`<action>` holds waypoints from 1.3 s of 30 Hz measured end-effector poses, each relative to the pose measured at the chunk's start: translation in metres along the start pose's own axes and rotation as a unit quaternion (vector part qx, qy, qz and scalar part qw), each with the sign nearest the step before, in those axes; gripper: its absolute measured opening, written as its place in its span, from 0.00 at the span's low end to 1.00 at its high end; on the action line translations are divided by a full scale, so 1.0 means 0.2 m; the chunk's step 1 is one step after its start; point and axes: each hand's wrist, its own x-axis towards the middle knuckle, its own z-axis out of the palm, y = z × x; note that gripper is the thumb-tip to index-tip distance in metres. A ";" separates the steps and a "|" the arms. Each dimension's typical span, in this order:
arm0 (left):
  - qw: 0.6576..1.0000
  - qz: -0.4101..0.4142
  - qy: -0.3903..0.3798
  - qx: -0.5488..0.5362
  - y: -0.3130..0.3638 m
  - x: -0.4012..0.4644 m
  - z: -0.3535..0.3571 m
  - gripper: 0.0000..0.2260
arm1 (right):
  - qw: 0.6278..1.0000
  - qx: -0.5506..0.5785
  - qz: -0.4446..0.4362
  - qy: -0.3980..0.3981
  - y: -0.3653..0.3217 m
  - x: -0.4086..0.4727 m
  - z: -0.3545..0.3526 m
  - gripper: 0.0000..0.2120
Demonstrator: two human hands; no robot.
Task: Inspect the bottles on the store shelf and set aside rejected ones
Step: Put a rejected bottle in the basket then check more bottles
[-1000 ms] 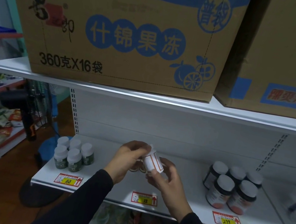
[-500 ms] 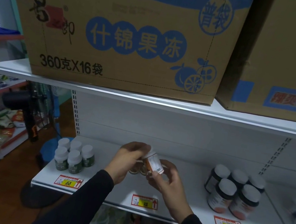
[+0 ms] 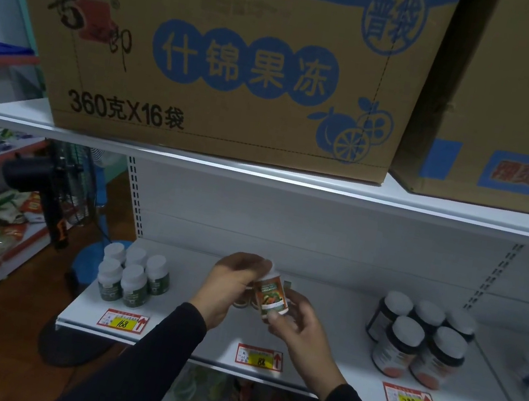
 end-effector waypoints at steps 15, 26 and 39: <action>0.985 -0.168 0.023 -0.015 -0.01 0.02 0.04 0.15 | 0.999 0.007 0.020 0.026 -0.03 0.01 -0.02 0.19; 0.996 -0.090 -0.014 -0.001 -0.01 -0.01 0.03 0.14 | 0.999 -0.020 0.021 0.021 0.01 0.00 -0.04 0.15; 0.961 0.114 -0.144 0.206 -0.04 -0.05 0.00 0.18 | 0.992 -0.124 -0.040 0.001 0.08 0.06 -0.07 0.19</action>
